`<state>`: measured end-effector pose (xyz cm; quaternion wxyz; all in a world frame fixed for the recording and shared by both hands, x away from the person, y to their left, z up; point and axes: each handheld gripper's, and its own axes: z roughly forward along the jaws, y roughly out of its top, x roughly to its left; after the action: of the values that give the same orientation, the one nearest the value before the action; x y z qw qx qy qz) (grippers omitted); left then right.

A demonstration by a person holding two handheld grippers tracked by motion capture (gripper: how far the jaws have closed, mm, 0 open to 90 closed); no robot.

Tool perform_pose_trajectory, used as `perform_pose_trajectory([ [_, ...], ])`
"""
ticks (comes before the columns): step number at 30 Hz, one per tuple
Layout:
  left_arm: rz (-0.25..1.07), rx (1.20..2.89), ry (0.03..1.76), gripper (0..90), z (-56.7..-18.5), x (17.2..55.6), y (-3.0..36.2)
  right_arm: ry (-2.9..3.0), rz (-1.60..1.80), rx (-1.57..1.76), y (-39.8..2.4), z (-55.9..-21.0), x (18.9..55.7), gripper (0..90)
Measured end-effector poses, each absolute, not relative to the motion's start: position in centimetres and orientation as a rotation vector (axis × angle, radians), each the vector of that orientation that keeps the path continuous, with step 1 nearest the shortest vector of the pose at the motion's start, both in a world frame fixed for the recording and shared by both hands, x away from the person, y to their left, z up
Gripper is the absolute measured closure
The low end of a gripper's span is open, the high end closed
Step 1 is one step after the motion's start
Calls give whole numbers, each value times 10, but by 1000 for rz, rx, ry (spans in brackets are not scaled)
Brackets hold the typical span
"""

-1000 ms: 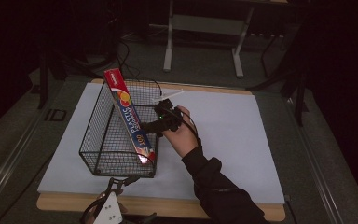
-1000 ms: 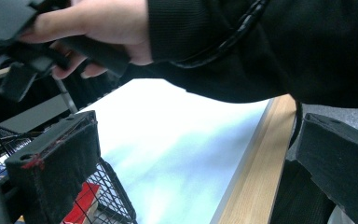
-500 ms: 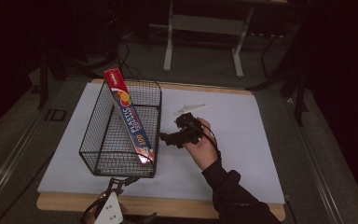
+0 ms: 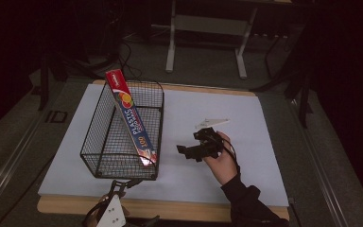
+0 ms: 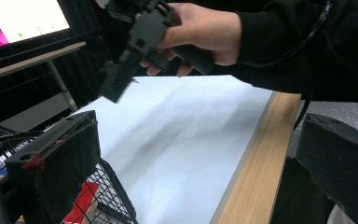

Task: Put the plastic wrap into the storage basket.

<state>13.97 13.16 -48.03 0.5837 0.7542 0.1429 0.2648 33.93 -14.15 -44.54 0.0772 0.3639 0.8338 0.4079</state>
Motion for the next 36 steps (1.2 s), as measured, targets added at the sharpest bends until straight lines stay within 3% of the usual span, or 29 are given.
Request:
perform_pose_trajectory([
  [14, 621, 1768, 331, 2, -481, 140, 130, 2542, 1168, 1126, -176, -475, 316, 138],
  [36, 620, 1781, 323, 1, -481, 139, 129, 2498, 1147, 1076, -196, -491, 295, 138],
])
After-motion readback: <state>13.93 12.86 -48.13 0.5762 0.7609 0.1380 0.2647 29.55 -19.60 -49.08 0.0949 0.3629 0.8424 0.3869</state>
